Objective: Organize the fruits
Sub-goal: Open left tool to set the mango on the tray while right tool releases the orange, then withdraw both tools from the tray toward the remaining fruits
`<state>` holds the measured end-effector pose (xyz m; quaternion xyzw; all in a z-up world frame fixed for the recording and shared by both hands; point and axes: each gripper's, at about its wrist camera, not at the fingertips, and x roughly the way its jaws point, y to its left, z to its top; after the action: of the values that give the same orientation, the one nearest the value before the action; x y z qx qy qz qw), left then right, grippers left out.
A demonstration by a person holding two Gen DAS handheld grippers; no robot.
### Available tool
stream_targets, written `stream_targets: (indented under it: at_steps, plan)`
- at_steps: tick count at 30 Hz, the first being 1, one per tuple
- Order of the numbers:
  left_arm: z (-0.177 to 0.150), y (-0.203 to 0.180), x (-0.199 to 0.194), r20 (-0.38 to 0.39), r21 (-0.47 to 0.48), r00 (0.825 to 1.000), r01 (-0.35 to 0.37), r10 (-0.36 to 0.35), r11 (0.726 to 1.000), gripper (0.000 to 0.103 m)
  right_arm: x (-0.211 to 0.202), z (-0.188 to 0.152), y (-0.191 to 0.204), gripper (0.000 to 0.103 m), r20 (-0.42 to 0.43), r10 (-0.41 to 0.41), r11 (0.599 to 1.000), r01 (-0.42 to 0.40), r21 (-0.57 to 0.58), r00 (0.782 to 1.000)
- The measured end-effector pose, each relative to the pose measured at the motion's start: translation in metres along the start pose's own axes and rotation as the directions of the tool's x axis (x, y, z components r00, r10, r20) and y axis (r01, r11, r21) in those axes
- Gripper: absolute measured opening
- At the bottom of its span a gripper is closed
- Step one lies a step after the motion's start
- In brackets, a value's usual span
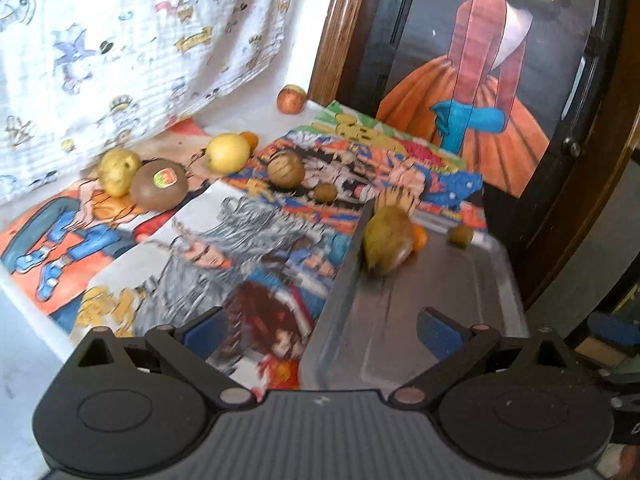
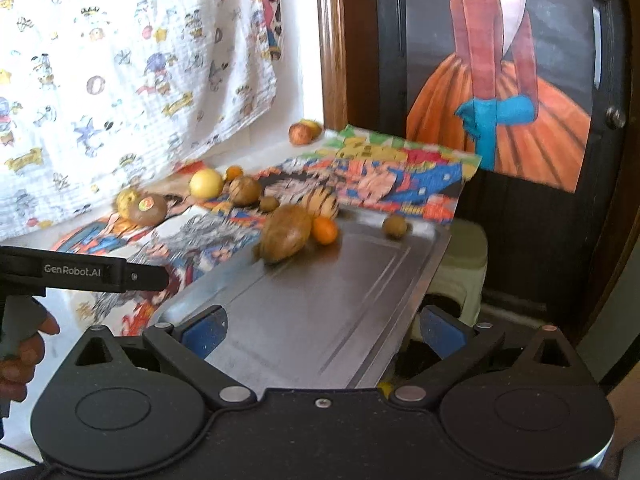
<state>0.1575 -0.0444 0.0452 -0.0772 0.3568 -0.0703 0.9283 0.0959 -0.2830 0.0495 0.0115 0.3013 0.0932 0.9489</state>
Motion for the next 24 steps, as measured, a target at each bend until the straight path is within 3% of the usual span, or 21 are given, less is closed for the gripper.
stream_targets:
  at_steps: [11,24]
  plan:
    - [-0.02,0.026,-0.021,-0.027,0.045,0.993,-0.114,0.116,0.992,0.102,0.011,-0.017,0.027,0.102,-0.171,0.099,0.993,-0.108,-0.045,0.98]
    - [-0.034,0.073,-0.025,-0.084,-0.022,0.98,-0.183,0.18,0.983,0.103,0.017,-0.004,0.061,0.102,-0.194,0.132,0.975,-0.162,-0.15,0.972]
